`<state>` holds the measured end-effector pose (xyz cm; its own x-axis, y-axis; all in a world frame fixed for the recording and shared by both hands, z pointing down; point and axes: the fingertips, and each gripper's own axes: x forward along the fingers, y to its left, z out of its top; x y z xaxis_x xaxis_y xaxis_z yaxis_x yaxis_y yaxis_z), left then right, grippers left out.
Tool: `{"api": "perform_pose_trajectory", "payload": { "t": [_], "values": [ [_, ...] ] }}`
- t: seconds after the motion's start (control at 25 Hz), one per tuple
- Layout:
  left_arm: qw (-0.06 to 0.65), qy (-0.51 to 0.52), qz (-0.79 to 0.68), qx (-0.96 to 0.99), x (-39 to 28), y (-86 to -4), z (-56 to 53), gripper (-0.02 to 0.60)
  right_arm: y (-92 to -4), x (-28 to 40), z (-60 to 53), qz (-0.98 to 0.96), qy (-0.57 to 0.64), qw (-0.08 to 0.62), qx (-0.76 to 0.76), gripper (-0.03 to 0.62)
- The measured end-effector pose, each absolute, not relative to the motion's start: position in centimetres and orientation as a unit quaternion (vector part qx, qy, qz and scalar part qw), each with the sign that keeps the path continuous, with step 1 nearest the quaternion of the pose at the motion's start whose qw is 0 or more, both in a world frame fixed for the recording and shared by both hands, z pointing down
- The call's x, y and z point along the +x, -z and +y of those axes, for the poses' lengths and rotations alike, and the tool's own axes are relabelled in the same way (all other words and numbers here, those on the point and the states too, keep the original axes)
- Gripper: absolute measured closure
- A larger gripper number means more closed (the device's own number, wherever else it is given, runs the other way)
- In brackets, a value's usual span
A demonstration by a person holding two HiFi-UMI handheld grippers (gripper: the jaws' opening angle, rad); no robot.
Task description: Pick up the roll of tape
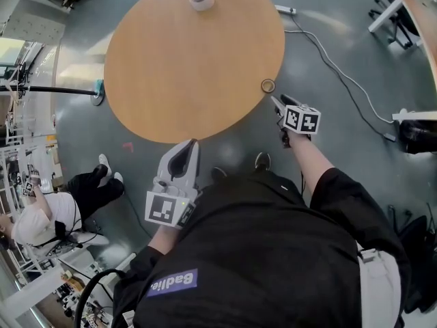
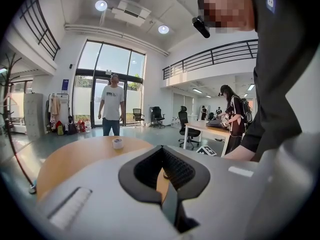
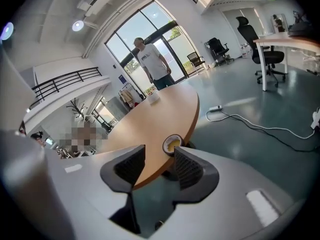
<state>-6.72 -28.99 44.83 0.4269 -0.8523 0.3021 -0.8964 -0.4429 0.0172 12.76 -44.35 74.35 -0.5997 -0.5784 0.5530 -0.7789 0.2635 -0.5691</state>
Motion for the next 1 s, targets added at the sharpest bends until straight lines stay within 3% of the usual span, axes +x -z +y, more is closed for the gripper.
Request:
{"api": "perform_pose_trajectory", "payload": {
  "t": [0.4, 0.76, 1.0],
  "values": [
    [0.094, -0.134, -0.549, 0.820, -8.3, -45.0, -28.8, 0.561, -79.3, 13.3, -46.1, -0.722, -0.554, 0.041, 0.413, 0.384],
    [0.107, -0.142, -0.562, 0.808, -9.6, -45.6, -28.2, 0.561, -81.6, 13.5, -47.7, -0.645, -0.653, -0.092, 0.386, 0.368],
    [0.113, -0.148, -0.571, 0.800, -10.1, -45.9, -27.7, 0.561, -82.6, 13.3, -48.4, -0.625, -0.673, -0.120, 0.376, 0.368]
  ]
}}
